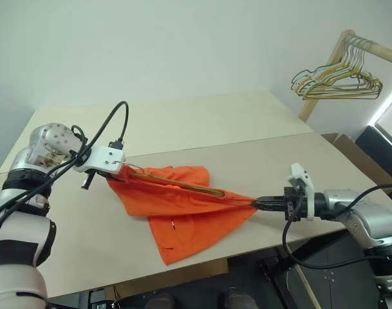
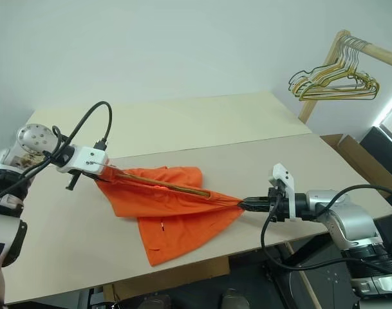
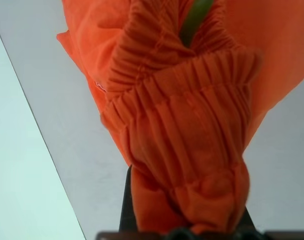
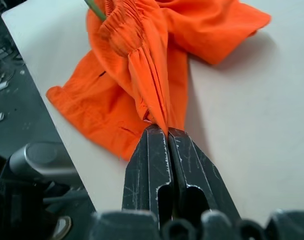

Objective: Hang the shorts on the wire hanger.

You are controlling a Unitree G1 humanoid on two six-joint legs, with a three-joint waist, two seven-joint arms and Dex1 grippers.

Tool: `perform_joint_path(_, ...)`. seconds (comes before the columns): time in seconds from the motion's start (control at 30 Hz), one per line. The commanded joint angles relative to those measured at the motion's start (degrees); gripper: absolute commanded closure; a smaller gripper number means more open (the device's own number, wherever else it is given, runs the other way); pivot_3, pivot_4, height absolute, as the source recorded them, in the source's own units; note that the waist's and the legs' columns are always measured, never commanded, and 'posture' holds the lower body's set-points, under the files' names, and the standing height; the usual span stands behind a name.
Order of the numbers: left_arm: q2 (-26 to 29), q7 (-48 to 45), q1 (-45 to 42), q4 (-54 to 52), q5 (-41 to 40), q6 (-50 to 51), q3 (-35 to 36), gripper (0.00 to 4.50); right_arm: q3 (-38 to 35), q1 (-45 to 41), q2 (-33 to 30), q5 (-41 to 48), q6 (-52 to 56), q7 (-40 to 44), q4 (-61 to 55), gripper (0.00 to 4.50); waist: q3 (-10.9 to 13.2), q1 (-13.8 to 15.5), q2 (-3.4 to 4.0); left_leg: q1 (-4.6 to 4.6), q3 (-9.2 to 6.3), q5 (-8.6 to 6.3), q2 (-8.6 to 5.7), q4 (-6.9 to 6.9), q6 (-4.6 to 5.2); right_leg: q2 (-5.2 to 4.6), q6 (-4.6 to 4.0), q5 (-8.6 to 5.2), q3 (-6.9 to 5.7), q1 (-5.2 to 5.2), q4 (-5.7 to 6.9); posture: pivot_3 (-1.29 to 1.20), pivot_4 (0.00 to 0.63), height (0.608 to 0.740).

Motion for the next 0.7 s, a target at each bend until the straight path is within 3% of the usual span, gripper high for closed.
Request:
perform_joint_path(0.03,3.78,-1.38,-0.23,0.06,1.94,-0.09,0.77,4.43,-6.92,-2.40,0.09,3.63,2.48,-1.26,0.22,4.47,0.00,-0.12,0.00,-0.01,0.00,0.00,0.00,-0.01,0.00,0.00,0.00,0.00,0.00,-0.02,0.00,0.02,0.000,0.740)
perform_joint_path(0.2,0.99,-2.15,-0.21,-2.81,-0.31,2.21,1.66,4.43,-5.22,-2.28,0.87,1.56,1.15,-3.49,-3.77,4.47,0.00,0.45,-0.01,-0.01,-0.03,-0.02,0.00,0.04,0.03,-0.06,0.00,0.00,-0.03,0.03,0.00,0.02,0.000,0.740)
perform_joint_path(0.33,-0.15,-2.57,-0.41,-4.01,-0.94,3.69,2.14,4.43,-3.64,-1.79,0.04,-1.04,0.28,-2.94,-5.09,3.52,-0.01,0.63,-0.01,-0.08,-0.03,-0.04,-0.03,0.04,0.07,-0.08,0.02,0.00,-0.05,0.01,0.04,0.02,0.000,0.740)
perform_joint_path(0.43,-1.17,-2.57,-1.26,-3.50,-1.54,5.12,2.87,4.43,-0.64,-1.53,-2.16,-7.18,-2.75,-2.99,-5.95,2.49,0.00,0.67,-0.01,-0.10,-0.03,-0.06,-0.04,0.04,0.10,-0.09,0.04,0.00,-0.05,0.01,0.03,0.02,0.000,0.740)
perform_joint_path(0.57,-1.93,-2.89,-1.62,-3.50,-1.74,6.21,3.38,4.43,-1.75,-4.35,-2.40,-7.70,-2.10,-3.77,-9.00,1.10,0.00,0.39,-0.01,-0.09,-0.02,-0.06,-0.04,0.04,0.10,-0.09,0.06,-0.02,-0.06,0.00,0.00,0.02,0.000,0.740)
perform_joint_path(0.7,-2.71,-3.27,-1.71,-3.60,-2.19,7.03,4.09,4.43,-0.83,-9.60,-2.39,-8.56,0.61,-6.41,-15.15,1.10,0.00,-0.08,0.00,-0.06,-0.02,-0.05,-0.03,0.06,0.10,-0.09,0.06,-0.02,-0.03,-0.01,0.01,0.02,0.000,0.740)
